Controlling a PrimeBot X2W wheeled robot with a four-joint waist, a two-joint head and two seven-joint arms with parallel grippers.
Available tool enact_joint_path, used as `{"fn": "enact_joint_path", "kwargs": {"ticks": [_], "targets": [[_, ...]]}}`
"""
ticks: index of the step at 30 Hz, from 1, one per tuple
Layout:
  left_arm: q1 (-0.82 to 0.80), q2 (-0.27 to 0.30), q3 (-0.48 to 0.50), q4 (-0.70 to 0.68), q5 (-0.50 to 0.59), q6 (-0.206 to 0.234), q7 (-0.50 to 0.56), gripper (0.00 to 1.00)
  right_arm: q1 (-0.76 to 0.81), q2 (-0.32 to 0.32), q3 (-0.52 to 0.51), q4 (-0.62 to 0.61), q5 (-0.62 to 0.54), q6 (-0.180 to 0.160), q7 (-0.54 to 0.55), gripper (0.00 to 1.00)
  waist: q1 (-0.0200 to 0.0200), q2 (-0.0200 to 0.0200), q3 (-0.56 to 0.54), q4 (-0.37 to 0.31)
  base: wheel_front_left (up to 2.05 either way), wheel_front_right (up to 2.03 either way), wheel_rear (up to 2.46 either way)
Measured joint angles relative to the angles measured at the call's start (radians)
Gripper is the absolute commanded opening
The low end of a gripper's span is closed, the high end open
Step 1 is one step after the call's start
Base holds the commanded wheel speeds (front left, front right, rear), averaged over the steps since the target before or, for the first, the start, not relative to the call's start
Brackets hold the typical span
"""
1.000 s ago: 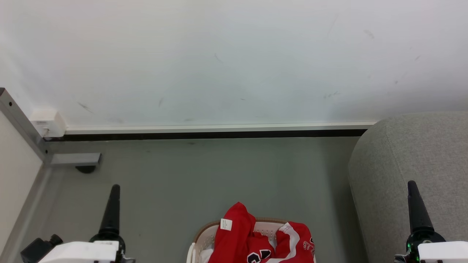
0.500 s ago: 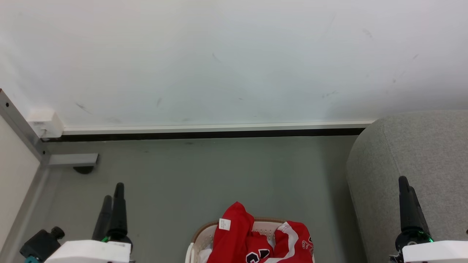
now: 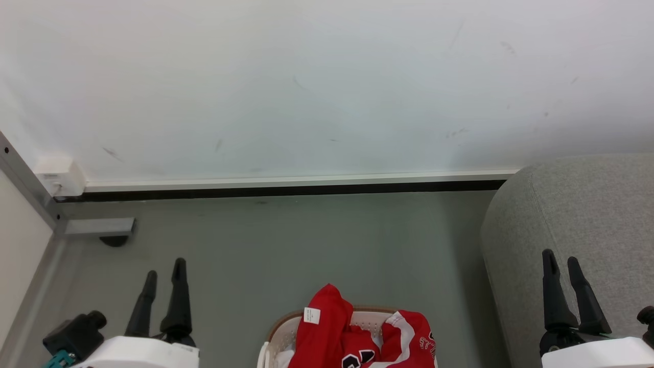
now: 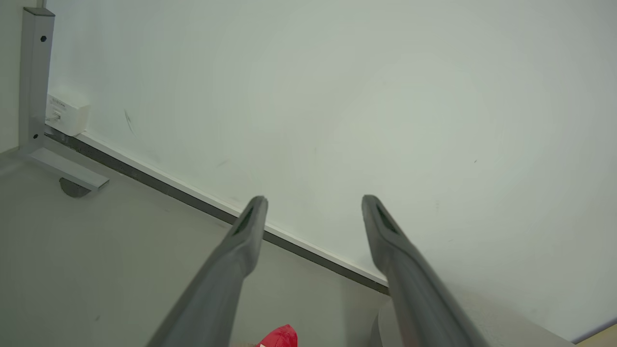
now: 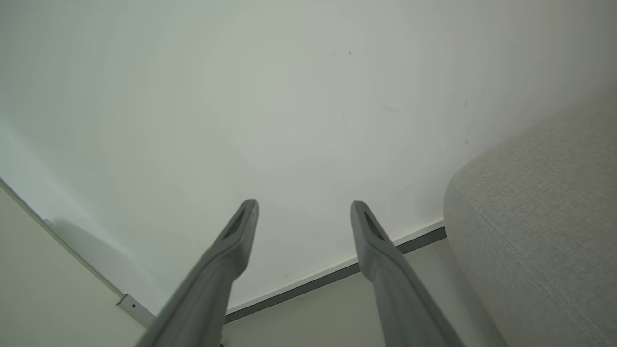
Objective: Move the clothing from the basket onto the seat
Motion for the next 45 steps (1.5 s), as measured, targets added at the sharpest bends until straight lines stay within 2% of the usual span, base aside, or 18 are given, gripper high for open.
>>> {"fn": "enact_joint_path", "kwargs": {"ticks": [9, 17, 29, 45], "targets": [[0.004, 0.012, -0.024, 0.03, 0.116, 0.031, -0.028, 1.0, -0.001, 0.016, -0.021, 0.037, -0.198, 0.0, -0.002, 1.0, 0.0, -0.0001, -0.006, -0.005, 0.0, 0.0, 0.0], [0.004, 0.022, -0.047, 0.04, 0.189, 0.034, -0.046, 1.0, -0.006, 0.035, -0.035, 0.078, -0.332, 0.0, -0.006, 1.0, 0.0, 0.0, -0.01, -0.01, 0.0, 0.0, 0.0], [0.005, 0.025, -0.058, 0.052, 0.293, 0.025, -0.076, 1.0, -0.02, 0.058, -0.04, 0.11, -0.467, 0.0, -0.008, 1.0, 0.0, 0.0, -0.008, -0.014, 0.0, 0.0, 0.0], [0.005, 0.023, -0.058, 0.062, 0.42, 0.015, -0.107, 1.0, -0.024, 0.083, -0.053, 0.128, -0.584, 0.0, -0.009, 1.0, 0.0, 0.0, -0.013, -0.02, 0.0, 0.0, 0.0]]}}
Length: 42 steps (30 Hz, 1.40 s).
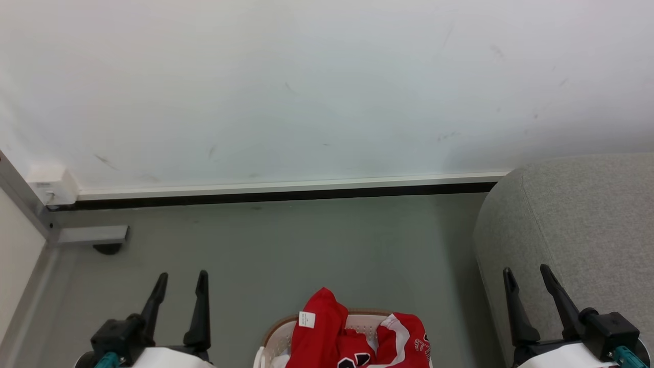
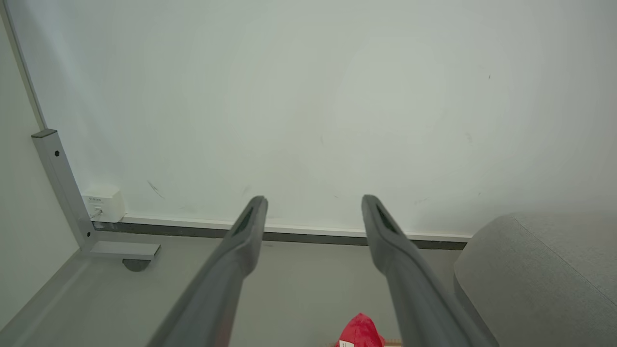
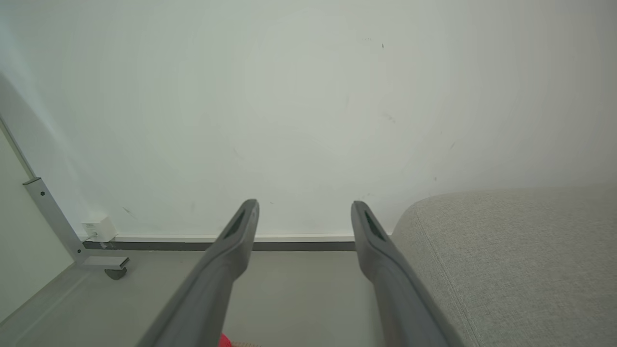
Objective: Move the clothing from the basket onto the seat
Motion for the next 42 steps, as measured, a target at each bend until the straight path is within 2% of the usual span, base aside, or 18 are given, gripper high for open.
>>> {"fn": "enact_joint_path", "kwargs": {"ticks": [22, 42], "targets": [[-0.002, -0.01, 0.007, 0.006, 0.156, -0.017, -0.042, 1.0, -0.002, 0.033, -0.012, 0.003, -0.16, 0.0, -0.002, 1.0, 0.0, 0.0, -0.003, -0.008, 0.0, 0.0, 0.0], [-0.003, -0.018, 0.017, 0.015, 0.157, -0.021, -0.042, 1.0, -0.007, 0.034, -0.003, 0.005, -0.155, 0.0, -0.002, 1.0, 0.0, 0.0, -0.005, -0.014, 0.0, 0.0, 0.0]]}}
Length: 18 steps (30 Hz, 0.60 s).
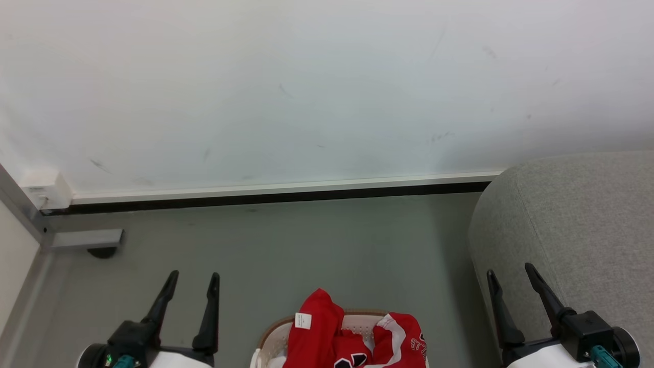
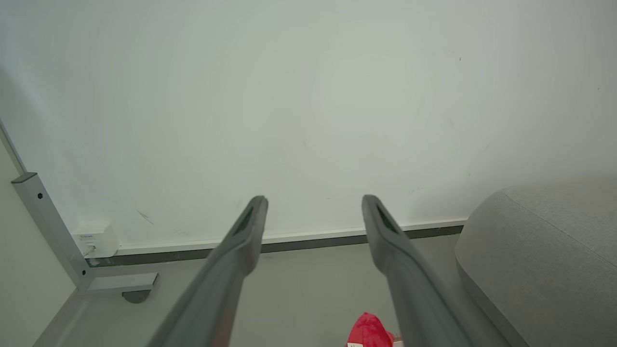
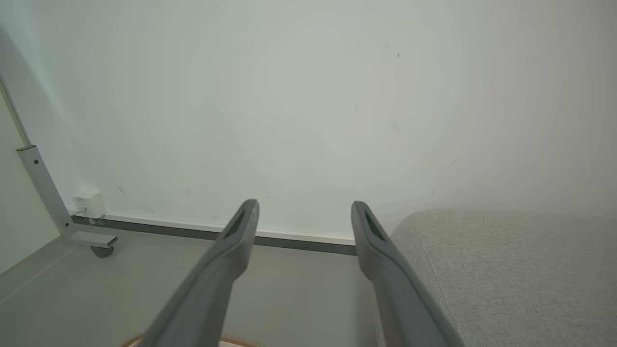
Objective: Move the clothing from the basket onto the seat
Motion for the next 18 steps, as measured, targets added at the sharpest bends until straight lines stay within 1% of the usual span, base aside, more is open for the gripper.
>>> {"fn": "enact_joint_path", "kwargs": {"ticks": [8, 14, 18], "targets": [[0.0, -0.001, 0.009, 0.03, 0.0, -0.004, 0.0, 1.0, -0.004, 0.001, 0.001, -0.005, 0.008, 0.0, 0.0, 1.0, 0.0, 0.0, 0.022, -0.033, 0.0, 0.0, 0.0], [-0.009, 0.0, 0.01, 0.076, -0.001, -0.013, 0.0, 1.0, -0.008, 0.0, -0.002, -0.015, 0.019, 0.0, 0.0, 1.0, -0.0001, 0.0, 0.048, -0.089, 0.0, 0.0, 0.0], [-0.038, 0.013, 0.008, 0.105, -0.001, -0.02, 0.0, 1.0, -0.017, 0.001, -0.007, -0.025, 0.027, 0.0, 0.0, 1.0, 0.0, 0.0, 0.084, -0.13, 0.0, 0.0, 0.0]]}}
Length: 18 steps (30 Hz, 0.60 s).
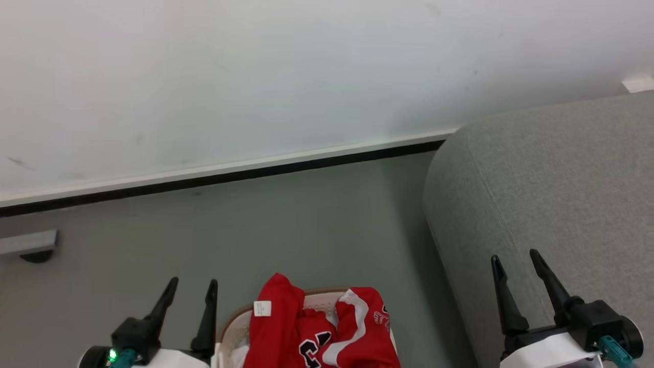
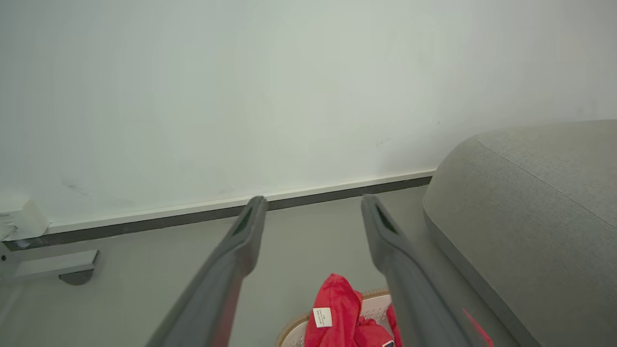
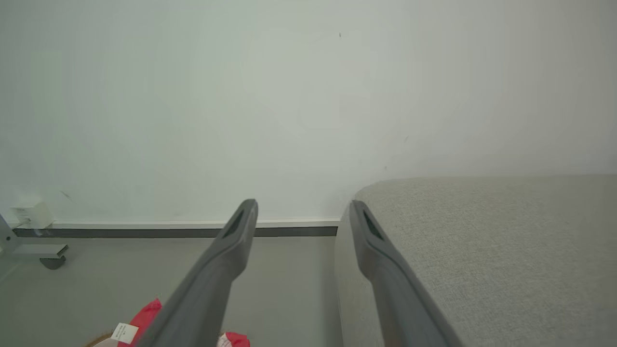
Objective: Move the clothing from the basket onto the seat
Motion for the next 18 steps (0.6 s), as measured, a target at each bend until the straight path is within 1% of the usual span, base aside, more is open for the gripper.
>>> {"fn": "enact_joint_path", "kwargs": {"ticks": [3, 7, 13, 18], "targets": [[-0.016, 0.01, -0.014, 0.052, 0.0, -0.005, 0.0, 1.0, -0.015, -0.001, -0.005, -0.007, 0.007, 0.0, 0.0, 1.0, 0.0, 0.0, 0.029, -0.035, 0.0, 0.0, 0.0], [-0.062, 0.032, -0.042, 0.155, -0.001, -0.011, 0.0, 1.0, -0.022, 0.0, -0.007, -0.026, 0.016, 0.0, 0.0, 1.0, 0.0, 0.0, 0.075, -0.078, 0.0, 0.0, 0.0], [-0.158, 0.07, -0.107, 0.395, -0.001, -0.017, 0.011, 1.0, -0.041, -0.001, -0.016, -0.051, 0.056, 0.0, 0.0, 1.0, 0.0, 0.0, 0.149, -0.135, 0.0, 0.0, 0.0], [-0.255, 0.1, -0.184, 0.574, -0.001, -0.02, 0.07, 1.0, -0.068, 0.0, -0.016, -0.08, 0.081, 0.0, 0.0, 1.0, 0.0001, 0.0, 0.215, -0.175, 0.0, 0.0, 0.0]]}}
